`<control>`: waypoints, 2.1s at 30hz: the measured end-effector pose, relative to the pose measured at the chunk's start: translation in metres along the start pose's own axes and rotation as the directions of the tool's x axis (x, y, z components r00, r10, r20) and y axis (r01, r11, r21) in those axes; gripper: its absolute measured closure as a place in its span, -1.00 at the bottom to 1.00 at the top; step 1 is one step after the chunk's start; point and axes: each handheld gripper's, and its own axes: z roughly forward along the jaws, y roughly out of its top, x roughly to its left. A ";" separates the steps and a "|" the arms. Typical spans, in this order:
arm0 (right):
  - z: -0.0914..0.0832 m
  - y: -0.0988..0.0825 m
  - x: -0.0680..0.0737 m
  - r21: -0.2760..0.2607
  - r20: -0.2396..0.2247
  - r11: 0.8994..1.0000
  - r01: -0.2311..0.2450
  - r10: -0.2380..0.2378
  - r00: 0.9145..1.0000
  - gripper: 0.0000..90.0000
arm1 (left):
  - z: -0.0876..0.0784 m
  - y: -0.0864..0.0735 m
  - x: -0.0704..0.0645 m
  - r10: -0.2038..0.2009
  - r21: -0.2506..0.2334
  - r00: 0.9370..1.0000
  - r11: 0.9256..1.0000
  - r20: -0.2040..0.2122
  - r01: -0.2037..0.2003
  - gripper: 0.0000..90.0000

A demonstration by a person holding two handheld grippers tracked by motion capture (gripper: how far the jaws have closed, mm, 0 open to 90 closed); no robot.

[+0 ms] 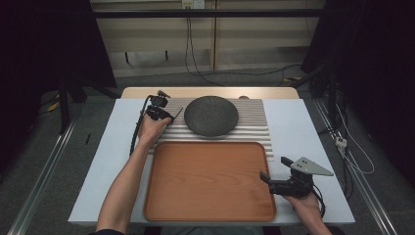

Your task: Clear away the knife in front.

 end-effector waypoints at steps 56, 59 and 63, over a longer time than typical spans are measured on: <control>0.003 0.000 0.001 0.016 -0.011 1.000 0.006 -0.006 1.000 -0.94 | -0.004 0.001 -0.003 0.076 0.068 0.997 0.995 -0.020 -0.074 0.76; 0.003 0.000 0.001 0.016 -0.011 1.000 0.006 -0.006 1.000 -0.94 | -0.004 0.002 -0.002 0.075 0.069 0.997 0.995 -0.017 -0.073 0.75; 0.003 0.000 0.001 0.016 -0.013 1.000 0.006 -0.006 1.000 -0.94 | -0.003 0.002 -0.003 0.076 0.068 0.997 0.995 -0.019 -0.074 0.72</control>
